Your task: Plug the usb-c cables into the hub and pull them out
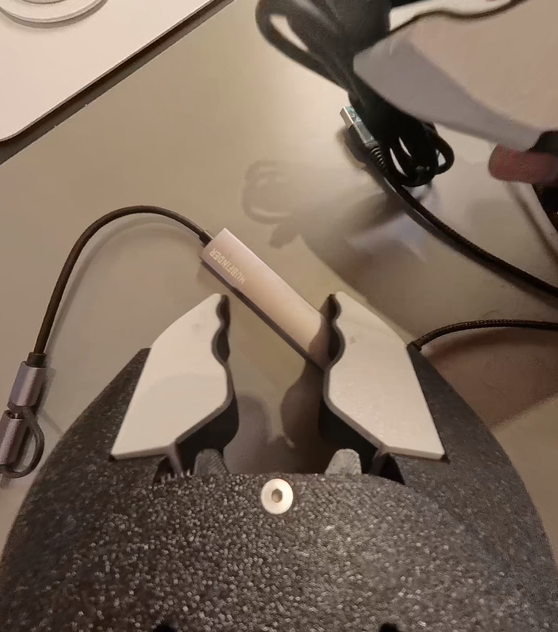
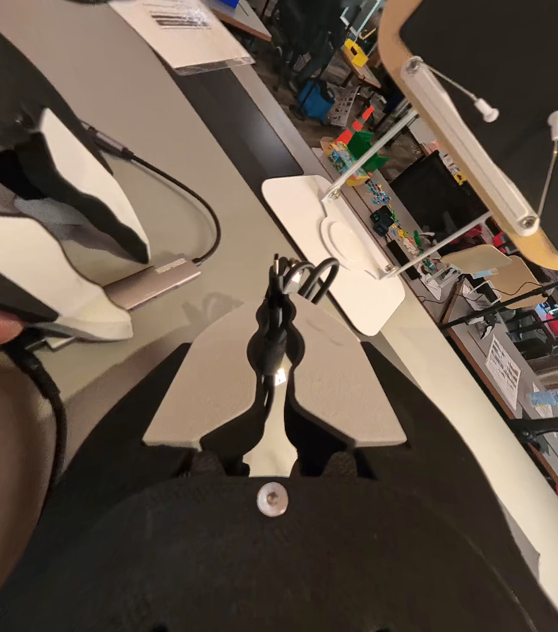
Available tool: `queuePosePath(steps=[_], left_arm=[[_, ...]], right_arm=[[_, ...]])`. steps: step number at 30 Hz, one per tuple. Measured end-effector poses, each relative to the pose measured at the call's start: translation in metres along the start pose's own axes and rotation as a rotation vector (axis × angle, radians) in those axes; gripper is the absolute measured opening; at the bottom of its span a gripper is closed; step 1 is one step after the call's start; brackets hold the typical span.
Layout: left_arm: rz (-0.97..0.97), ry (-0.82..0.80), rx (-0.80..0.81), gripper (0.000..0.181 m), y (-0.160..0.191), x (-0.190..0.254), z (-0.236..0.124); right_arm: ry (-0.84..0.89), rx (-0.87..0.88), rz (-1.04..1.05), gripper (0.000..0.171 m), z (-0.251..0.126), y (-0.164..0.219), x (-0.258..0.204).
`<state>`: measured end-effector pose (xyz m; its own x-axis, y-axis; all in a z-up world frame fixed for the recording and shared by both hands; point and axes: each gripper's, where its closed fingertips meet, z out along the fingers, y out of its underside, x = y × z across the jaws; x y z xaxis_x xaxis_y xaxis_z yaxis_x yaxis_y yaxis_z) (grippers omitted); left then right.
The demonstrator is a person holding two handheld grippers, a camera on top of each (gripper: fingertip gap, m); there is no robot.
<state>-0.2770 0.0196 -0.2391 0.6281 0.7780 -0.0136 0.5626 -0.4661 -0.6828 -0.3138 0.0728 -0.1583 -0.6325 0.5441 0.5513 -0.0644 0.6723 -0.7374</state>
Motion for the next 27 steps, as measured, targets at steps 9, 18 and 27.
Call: queuePosePath(steps=[9,18,27], left_arm=[[-0.050,0.097,0.056,0.019,-0.005,0.002,-0.006],[-0.088,0.181,0.065,0.035,-0.005,0.002,-0.009],[0.053,0.062,-0.005,0.067,-0.004,0.024,0.004]], right_arm=[[-0.249,-0.007,0.101,0.006,-0.011,-0.005,-0.020],[-0.484,-0.114,0.349,0.007,-0.024,0.013,-0.025],[-0.557,-0.138,0.526,0.007,-0.022,0.022,-0.027]])
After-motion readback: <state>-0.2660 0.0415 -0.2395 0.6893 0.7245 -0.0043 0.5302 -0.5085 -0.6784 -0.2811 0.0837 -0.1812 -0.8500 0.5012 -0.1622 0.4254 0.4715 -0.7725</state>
